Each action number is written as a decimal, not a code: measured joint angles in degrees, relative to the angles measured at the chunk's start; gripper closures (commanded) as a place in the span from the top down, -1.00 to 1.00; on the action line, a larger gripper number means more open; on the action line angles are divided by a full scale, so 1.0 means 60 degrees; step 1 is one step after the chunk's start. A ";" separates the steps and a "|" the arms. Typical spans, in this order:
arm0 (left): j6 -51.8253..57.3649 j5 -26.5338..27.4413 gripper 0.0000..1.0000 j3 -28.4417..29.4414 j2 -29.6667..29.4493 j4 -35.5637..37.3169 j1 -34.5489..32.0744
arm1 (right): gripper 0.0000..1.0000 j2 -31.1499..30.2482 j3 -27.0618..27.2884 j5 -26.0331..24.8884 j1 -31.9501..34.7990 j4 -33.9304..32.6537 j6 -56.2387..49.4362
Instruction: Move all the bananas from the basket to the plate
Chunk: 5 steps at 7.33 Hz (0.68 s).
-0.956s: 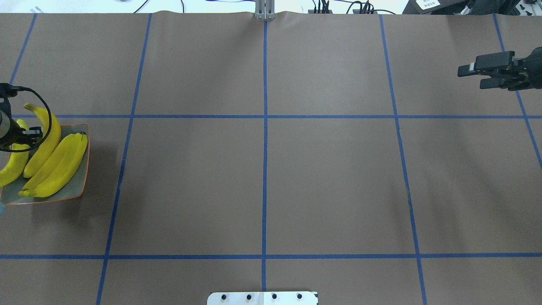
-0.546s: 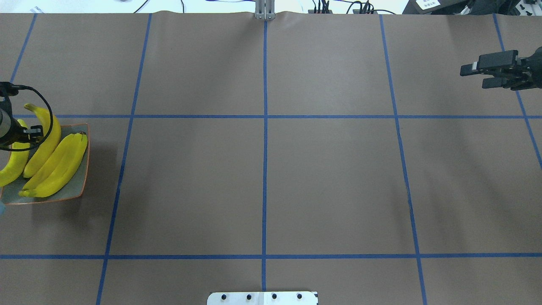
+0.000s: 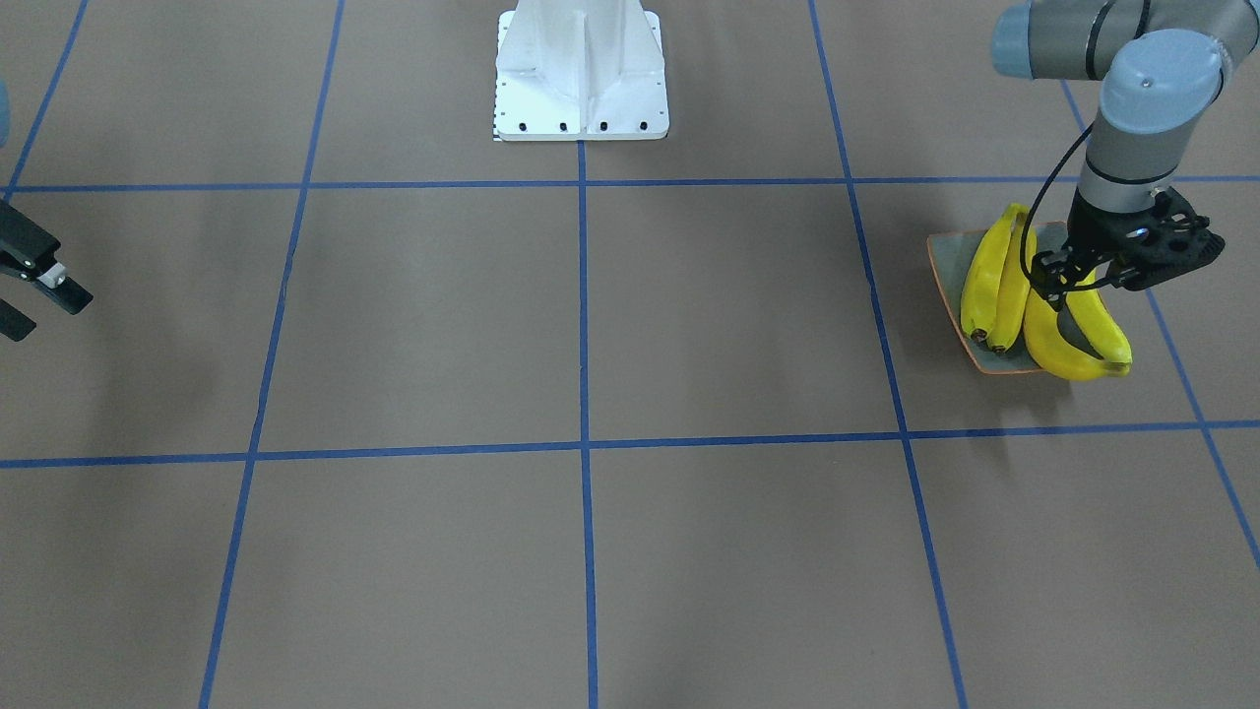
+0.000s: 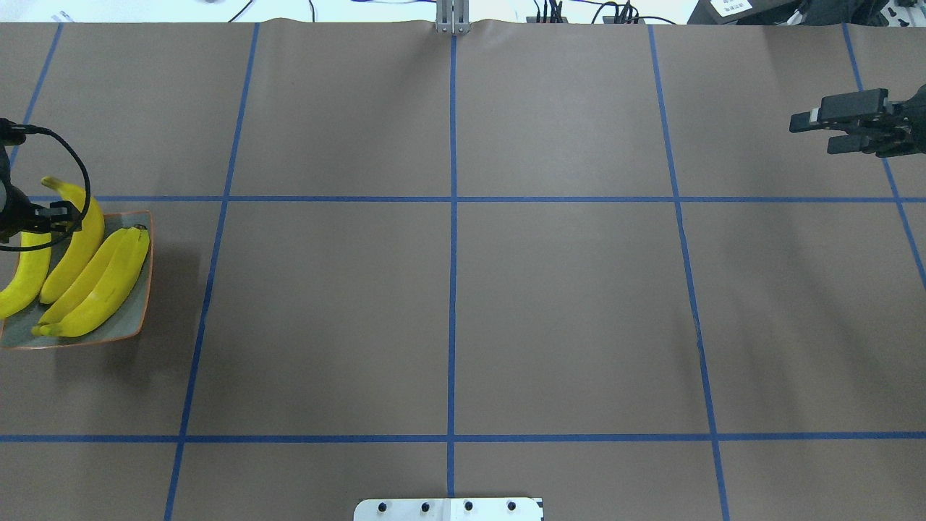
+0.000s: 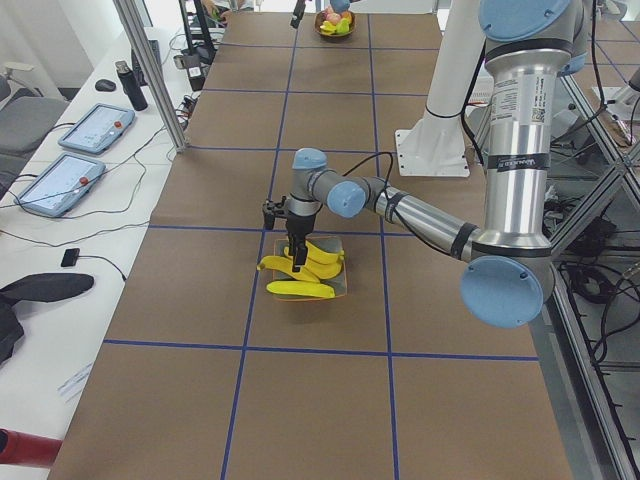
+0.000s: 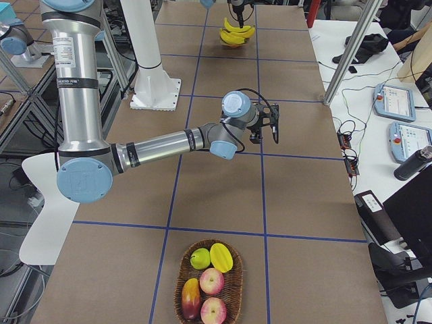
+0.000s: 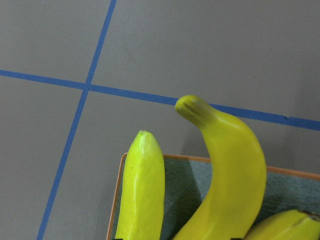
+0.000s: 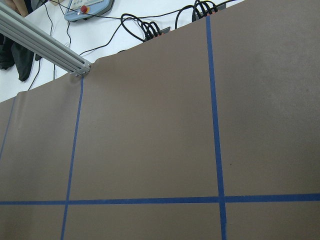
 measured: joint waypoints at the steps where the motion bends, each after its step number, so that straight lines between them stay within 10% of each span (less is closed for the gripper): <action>1: 0.0330 -0.0255 0.93 -0.0442 -0.0007 0.0093 -0.0127 | 1.00 -0.0184 -0.0018 0.0032 0.0152 0.0005 -0.0265; 5: 0.3939 -0.2390 0.97 -0.0511 -0.0232 0.0111 -0.2267 | 1.00 -0.0984 -0.0791 0.0200 0.1296 -0.0251 -0.2852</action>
